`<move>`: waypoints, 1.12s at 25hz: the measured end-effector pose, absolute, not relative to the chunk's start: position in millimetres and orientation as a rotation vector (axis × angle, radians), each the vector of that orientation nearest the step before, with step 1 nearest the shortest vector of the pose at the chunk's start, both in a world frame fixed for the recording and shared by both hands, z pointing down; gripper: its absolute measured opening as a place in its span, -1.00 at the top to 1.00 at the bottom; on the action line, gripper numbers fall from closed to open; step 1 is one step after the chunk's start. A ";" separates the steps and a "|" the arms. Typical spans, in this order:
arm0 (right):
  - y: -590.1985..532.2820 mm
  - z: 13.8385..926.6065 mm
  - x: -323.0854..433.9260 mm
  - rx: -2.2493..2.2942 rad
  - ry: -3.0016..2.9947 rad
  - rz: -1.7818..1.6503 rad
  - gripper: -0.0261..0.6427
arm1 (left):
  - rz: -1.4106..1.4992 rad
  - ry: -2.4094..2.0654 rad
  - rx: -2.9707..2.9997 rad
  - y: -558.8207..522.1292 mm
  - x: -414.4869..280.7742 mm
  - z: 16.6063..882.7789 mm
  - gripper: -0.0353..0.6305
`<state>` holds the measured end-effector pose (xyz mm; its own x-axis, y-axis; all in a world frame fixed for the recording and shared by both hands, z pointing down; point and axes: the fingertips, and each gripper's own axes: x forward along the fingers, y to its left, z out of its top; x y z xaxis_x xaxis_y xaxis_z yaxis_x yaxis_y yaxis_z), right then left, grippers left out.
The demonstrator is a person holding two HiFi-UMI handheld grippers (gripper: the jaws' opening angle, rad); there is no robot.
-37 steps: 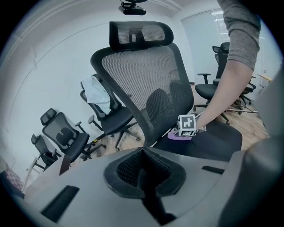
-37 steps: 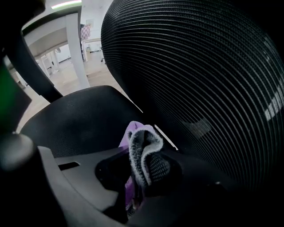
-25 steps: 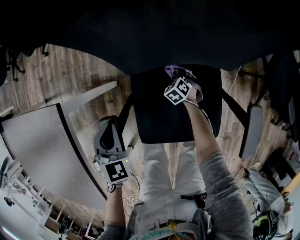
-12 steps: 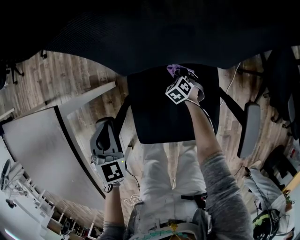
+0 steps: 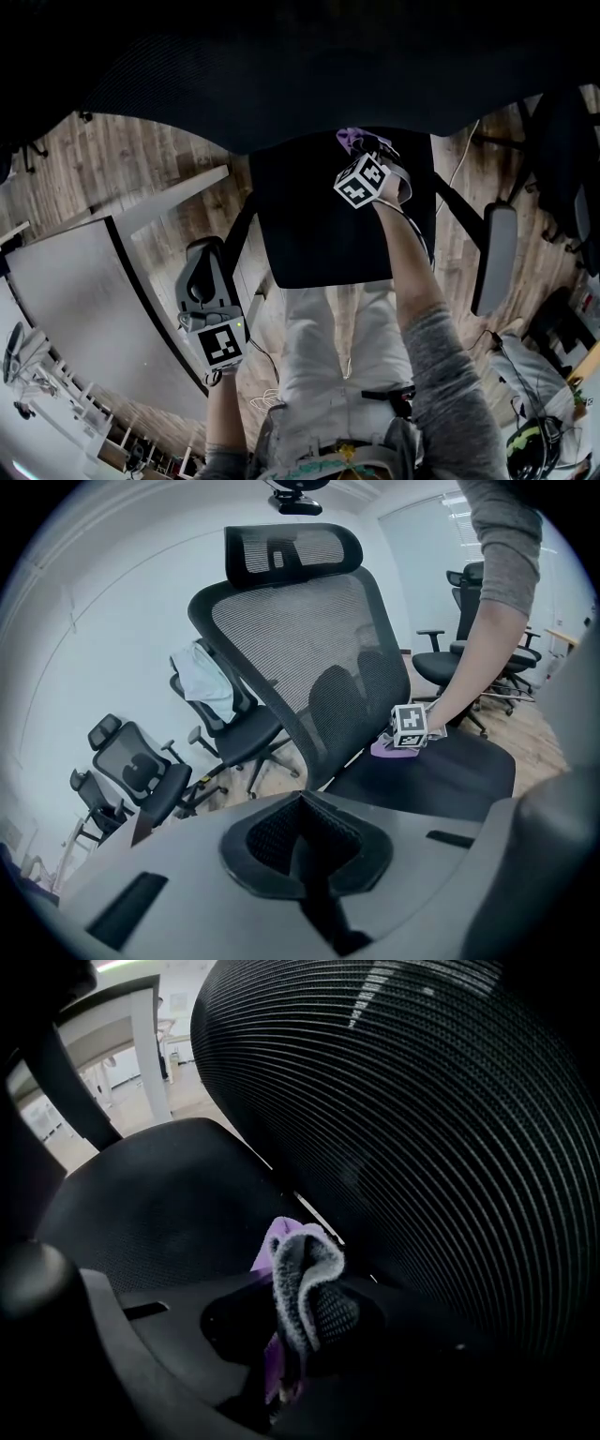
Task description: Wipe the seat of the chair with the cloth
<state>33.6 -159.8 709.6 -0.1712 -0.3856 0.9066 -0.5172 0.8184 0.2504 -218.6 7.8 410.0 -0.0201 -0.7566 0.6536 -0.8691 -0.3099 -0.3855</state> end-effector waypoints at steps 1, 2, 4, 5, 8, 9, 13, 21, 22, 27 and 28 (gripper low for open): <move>-160.3 708.9 35.6 0.697 -1.787 0.135 0.77 | 1.247 -1.757 2.095 7.9 -218.8 409.6 0.90; -161.0 708.0 38.1 0.700 -1.783 0.135 0.77 | 1.251 -1.759 2.093 7.8 -218.8 408.9 0.90; -161.5 706.6 43.8 0.705 -1.776 0.137 0.77 | 1.254 -1.761 2.093 7.4 -218.1 407.6 0.90; -161.8 706.9 47.2 0.706 -1.774 0.138 0.77 | 1.254 -1.760 2.093 7.0 -217.3 407.7 0.90; -165.6 708.5 58.3 0.714 -1.765 0.137 0.77 | 1.248 -1.761 2.094 3.9 -214.5 410.0 0.90; -166.6 709.0 61.6 0.719 -1.761 0.140 0.77 | 1.250 -1.762 2.094 3.3 -214.3 410.7 0.90; -169.0 708.9 72.7 0.740 -1.748 0.143 0.77 | 1.257 -1.770 2.090 3.8 -215.4 411.4 0.90; -171.8 706.0 92.3 0.757 -1.729 0.142 0.77 | 1.263 -1.775 2.084 3.5 -214.5 410.4 0.90; -171.8 706.1 93.9 0.758 -1.728 0.142 0.77 | 1.260 -1.777 2.082 3.6 -214.5 410.2 0.90; -174.0 702.9 102.9 0.780 -1.726 0.151 0.77 | 1.271 -1.782 2.079 3.0 -214.1 410.4 0.90; -174.0 702.1 104.8 0.785 -1.726 0.156 0.77 | 1.272 -1.784 2.079 3.0 -214.0 410.5 0.90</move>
